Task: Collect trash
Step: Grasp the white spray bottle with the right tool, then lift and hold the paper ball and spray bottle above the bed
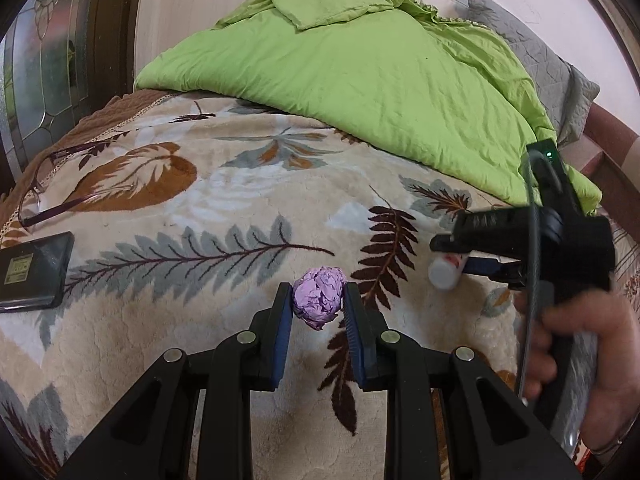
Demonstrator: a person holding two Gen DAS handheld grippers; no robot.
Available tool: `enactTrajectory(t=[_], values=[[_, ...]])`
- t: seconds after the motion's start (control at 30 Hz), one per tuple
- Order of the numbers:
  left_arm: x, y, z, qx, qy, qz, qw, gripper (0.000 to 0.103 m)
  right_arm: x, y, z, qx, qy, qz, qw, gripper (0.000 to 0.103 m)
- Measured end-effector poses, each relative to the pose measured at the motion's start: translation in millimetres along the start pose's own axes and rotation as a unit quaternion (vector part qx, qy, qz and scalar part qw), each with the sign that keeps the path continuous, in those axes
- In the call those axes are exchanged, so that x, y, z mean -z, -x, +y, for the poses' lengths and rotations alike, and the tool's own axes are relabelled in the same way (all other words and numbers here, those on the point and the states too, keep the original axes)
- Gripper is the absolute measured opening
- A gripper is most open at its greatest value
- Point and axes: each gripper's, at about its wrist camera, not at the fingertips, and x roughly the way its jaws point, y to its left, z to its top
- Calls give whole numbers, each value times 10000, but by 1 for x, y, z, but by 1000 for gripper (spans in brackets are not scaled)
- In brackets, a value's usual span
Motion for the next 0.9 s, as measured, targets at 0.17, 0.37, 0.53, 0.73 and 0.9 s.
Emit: enactTrajectory(t=[0.17,0.37,0.53,0.73,0.9], values=[[2,4,-8,80,-116,-28,9999,24,34,22,8,60,1294,-179,9914,38],[11,13,-30,208,-508,-118,9984,24,90,85,-20,53,1895,-951,9773,38],[21,30,-54,443,-760,-360,9955,24,131,131,-39,42,1985,-1589,9671,38],[35,53,-81,514,-1079,-536,9914,24,161,172,-50,68,2172,-2133,9525,38],[52,70,-91,339,-1236,-572,9901,24,173,193,-79,-85,1874,-2158,9582,38]])
